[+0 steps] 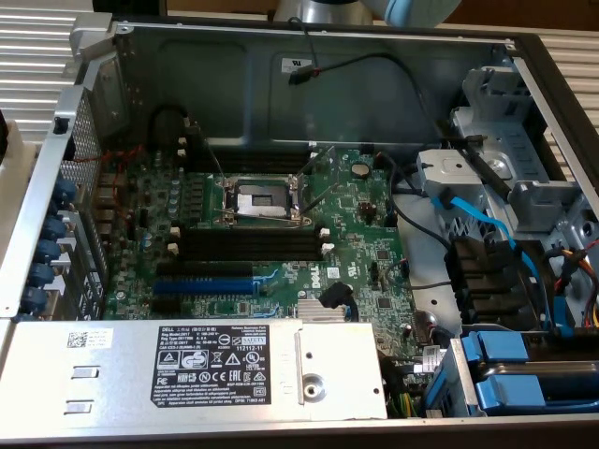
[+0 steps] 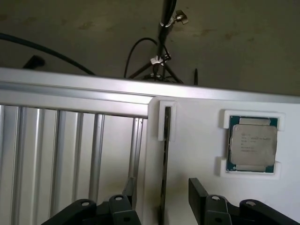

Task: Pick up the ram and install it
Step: 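Pick up the ram and move it above insertion slot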

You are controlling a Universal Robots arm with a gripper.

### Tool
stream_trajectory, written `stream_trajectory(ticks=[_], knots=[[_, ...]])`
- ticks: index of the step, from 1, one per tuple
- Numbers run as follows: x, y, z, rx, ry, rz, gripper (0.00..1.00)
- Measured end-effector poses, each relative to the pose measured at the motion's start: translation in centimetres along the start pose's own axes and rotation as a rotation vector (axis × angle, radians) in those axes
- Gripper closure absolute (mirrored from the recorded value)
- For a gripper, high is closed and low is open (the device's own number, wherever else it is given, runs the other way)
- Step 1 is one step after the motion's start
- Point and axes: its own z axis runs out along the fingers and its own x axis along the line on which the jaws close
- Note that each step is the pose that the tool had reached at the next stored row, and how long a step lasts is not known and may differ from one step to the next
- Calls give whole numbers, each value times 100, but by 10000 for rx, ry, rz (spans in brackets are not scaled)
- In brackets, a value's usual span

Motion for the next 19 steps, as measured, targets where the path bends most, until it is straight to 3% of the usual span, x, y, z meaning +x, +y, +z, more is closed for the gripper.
stream_trajectory(ticks=[5,19], knots=[[-3,10,25,4,-41,1,44],[-4,24,57,-23,-55,-5,44]])
